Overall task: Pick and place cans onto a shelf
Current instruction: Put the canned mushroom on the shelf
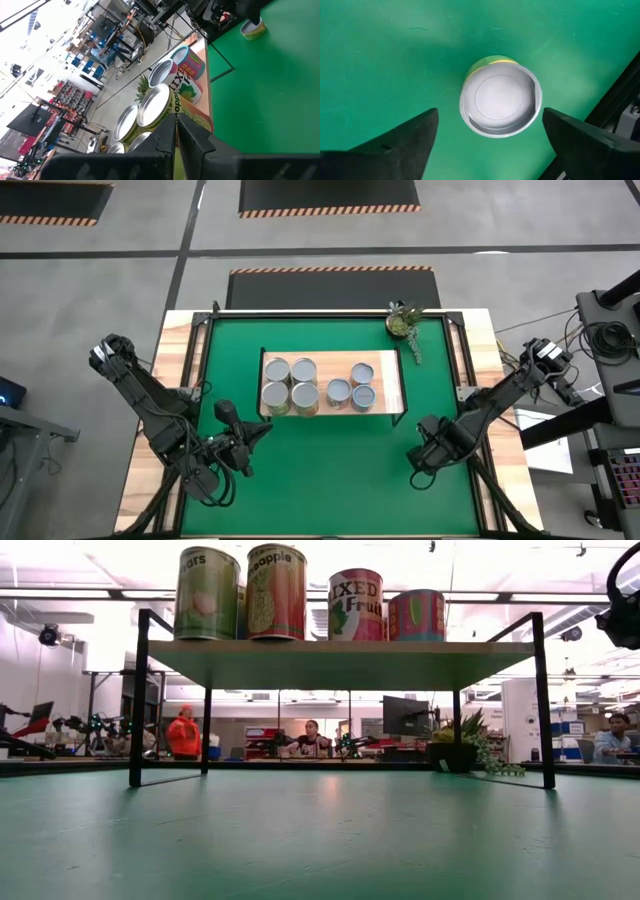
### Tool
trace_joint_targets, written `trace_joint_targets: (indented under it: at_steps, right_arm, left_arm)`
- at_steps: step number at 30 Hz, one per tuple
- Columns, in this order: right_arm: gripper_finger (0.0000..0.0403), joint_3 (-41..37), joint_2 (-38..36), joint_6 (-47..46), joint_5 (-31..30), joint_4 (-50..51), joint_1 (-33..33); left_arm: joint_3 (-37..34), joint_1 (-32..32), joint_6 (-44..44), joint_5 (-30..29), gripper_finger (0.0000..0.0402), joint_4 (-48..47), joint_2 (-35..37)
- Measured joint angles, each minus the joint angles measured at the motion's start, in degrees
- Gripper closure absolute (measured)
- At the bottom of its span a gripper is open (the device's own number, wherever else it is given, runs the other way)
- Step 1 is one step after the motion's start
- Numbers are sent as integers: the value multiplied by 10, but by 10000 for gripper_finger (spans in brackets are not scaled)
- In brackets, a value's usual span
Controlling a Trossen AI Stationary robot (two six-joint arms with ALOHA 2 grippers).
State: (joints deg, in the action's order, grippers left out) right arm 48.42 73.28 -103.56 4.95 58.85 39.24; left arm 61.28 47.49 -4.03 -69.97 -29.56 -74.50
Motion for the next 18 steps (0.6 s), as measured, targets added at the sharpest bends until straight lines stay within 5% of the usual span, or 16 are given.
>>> trace_joint_targets:
  at_steps: [18]
  right_arm:
    - [33,-57,0,-16,0,-60,0]
  left_arm:
    - [0,0,0,0,401,0,0]
